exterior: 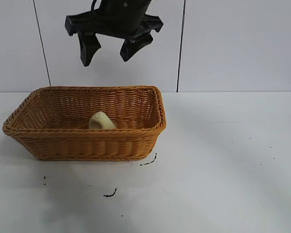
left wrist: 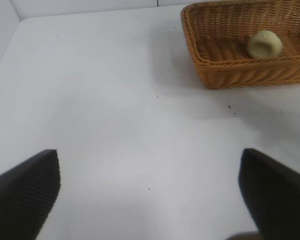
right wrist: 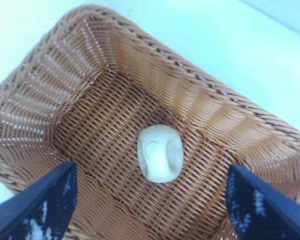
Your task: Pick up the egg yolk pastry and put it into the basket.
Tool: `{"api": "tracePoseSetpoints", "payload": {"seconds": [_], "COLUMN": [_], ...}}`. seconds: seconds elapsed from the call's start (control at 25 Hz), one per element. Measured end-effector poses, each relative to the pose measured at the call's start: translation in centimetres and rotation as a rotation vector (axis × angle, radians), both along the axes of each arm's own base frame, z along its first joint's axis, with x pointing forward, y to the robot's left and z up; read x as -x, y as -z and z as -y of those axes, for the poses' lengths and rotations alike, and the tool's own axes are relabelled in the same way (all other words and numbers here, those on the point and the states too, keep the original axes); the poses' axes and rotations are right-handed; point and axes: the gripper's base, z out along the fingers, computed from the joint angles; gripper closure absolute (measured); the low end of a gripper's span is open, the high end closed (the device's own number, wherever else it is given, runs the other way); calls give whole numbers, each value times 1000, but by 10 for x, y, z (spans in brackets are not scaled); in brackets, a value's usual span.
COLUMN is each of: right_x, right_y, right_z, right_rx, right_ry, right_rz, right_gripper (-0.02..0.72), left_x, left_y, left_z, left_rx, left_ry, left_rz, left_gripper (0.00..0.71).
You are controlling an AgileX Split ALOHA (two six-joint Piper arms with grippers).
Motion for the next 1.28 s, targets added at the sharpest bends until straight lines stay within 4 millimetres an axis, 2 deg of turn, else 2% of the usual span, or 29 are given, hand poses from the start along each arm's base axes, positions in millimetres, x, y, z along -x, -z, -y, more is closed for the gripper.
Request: {"api": "tracePoseSetpoints", "payload": {"seconds": [0.12, 0.24, 0.36, 0.52, 0.76, 0.92, 1.28], "right_x": [-10, -27, -45, -66, -75, -73, -59], "right_y": [-1, 0, 2, 3, 6, 9, 14], "right_z": [20, 51, 93, 160, 239, 266, 270], "right_rx": [21, 39, 53, 75, 94, 110, 174], "right_ry": [46, 118, 213, 360, 530, 586, 588], "right_rz": [-19, -39, -61, -93, -160, -215, -368], "right_gripper": [120, 120, 120, 120, 120, 121, 121], "left_x": [0, 0, 0, 0, 0, 0, 0], "left_y": [0, 0, 0, 0, 0, 0, 0], "left_z": [0, 0, 0, 0, 0, 0, 0], "left_rx": [0, 0, 0, 0, 0, 0, 0], "left_ry": [0, 0, 0, 0, 0, 0, 0], "left_rz": [0, 0, 0, 0, 0, 0, 0], "left_gripper": [14, 14, 14, 14, 14, 14, 14]}}
